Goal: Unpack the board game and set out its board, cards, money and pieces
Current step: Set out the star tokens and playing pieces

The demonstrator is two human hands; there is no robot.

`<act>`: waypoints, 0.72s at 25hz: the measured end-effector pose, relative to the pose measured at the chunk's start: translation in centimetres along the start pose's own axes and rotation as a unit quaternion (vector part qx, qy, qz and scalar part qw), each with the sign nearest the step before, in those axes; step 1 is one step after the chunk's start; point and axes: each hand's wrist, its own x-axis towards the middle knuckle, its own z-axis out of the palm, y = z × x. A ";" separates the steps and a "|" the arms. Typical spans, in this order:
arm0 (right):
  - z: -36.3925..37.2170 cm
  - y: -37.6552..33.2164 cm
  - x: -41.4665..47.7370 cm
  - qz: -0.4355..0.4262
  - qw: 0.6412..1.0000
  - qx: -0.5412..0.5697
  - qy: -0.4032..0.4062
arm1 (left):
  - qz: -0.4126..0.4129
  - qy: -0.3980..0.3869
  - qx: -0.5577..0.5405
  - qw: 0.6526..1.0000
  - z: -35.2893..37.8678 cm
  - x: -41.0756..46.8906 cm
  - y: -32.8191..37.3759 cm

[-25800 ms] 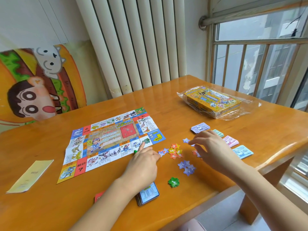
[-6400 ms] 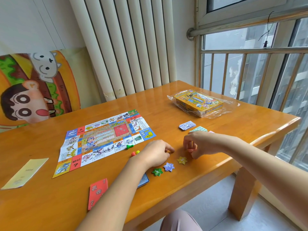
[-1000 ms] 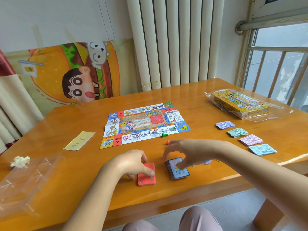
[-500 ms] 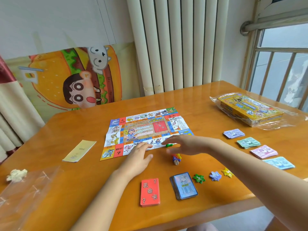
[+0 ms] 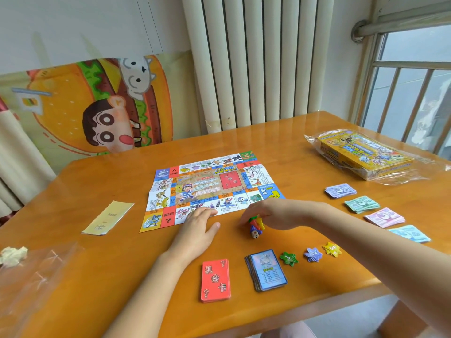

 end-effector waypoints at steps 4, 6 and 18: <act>0.3 -0.2 -1.4 -0.037 0.999 -0.001 -0.020 | 0.004 0.005 -0.003 1.000 0.0 0.0 0.0; 0.6 -0.1 -1.4 -0.050 0.998 -0.017 -0.020 | 0.001 0.005 -0.002 1.000 -0.1 0.1 0.1; 0.1 3.7 -2.9 -0.045 0.999 0.005 0.008 | 0.028 -0.017 -0.024 0.999 -0.2 0.3 1.2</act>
